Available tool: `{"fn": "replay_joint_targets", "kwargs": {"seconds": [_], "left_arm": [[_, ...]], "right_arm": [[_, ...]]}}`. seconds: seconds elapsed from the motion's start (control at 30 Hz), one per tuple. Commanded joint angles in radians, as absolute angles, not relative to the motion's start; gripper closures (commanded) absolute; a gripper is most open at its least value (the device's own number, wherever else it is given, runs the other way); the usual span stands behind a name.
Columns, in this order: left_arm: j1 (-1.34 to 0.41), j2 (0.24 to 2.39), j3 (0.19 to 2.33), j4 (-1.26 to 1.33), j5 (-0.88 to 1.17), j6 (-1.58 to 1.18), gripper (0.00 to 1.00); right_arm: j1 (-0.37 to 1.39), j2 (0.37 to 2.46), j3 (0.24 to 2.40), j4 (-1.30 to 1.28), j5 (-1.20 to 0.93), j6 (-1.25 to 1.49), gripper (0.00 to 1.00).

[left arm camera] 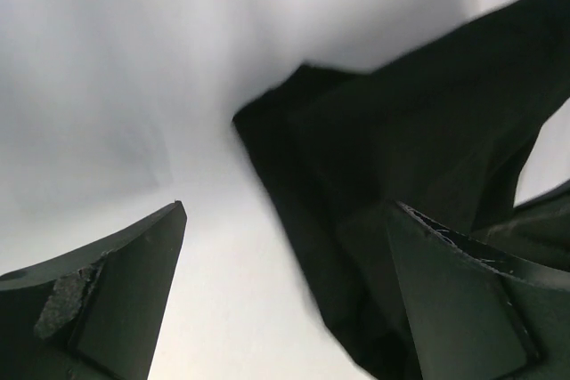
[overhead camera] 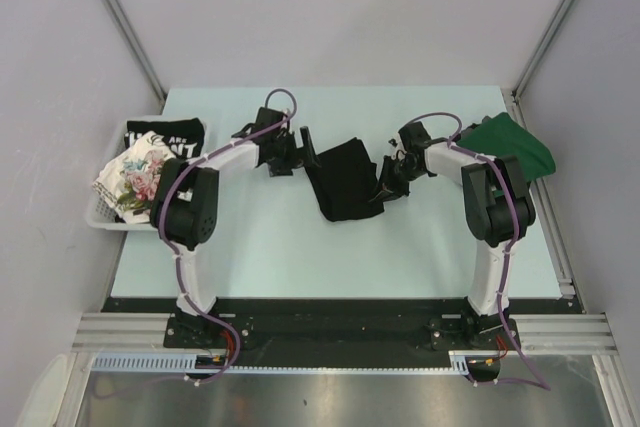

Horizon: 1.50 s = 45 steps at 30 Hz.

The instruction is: Fold and stack the t-shirts

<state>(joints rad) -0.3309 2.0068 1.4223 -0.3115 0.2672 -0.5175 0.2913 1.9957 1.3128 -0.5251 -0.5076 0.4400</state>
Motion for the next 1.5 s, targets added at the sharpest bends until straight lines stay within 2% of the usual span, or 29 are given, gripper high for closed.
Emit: {"fn": "replay_joint_targets", "kwargs": {"seconds": [0.0, 0.3, 0.77, 0.87, 0.97, 1.1, 1.3, 1.33, 1.47], "left_arm": [[-0.322, 1.859, 1.306, -0.191, 0.273, -0.577, 0.01], [-0.313, 1.896, 1.279, -0.057, 0.347, -0.584, 0.01], [-0.310, 2.056, 1.370, -0.081, 0.360, -0.618, 0.00], [-0.310, 2.077, 1.376, -0.075, 0.370, -0.624, 0.03], [-0.310, 2.103, 1.384, -0.060, 0.397, -0.640, 0.14], [-0.311, 2.126, 1.384, -0.052, 0.416, -0.652, 0.21], [-0.313, 2.134, 1.365, -0.057, 0.439, -0.650, 0.37], [-0.313, 2.135, 1.359, -0.055, 0.440, -0.652, 0.45], [-0.313, 2.138, 1.342, -0.052, 0.462, -0.657, 0.62]], "right_arm": [[0.284, 1.971, 1.308, -0.518, -0.525, 0.439, 1.00], [0.279, 1.939, 1.308, -0.546, -0.525, 0.419, 1.00], [0.259, 1.904, 1.308, -0.586, -0.525, 0.408, 1.00], [0.259, 1.898, 1.308, -0.592, -0.523, 0.407, 1.00], [0.259, 1.896, 1.308, -0.595, -0.520, 0.407, 1.00], [0.261, 1.898, 1.308, -0.594, -0.518, 0.410, 1.00], [0.265, 1.901, 1.308, -0.588, -0.525, 0.416, 1.00], [0.267, 1.901, 1.308, -0.588, -0.526, 0.416, 1.00], [0.271, 1.911, 1.308, -0.583, -0.528, 0.417, 1.00]]}}
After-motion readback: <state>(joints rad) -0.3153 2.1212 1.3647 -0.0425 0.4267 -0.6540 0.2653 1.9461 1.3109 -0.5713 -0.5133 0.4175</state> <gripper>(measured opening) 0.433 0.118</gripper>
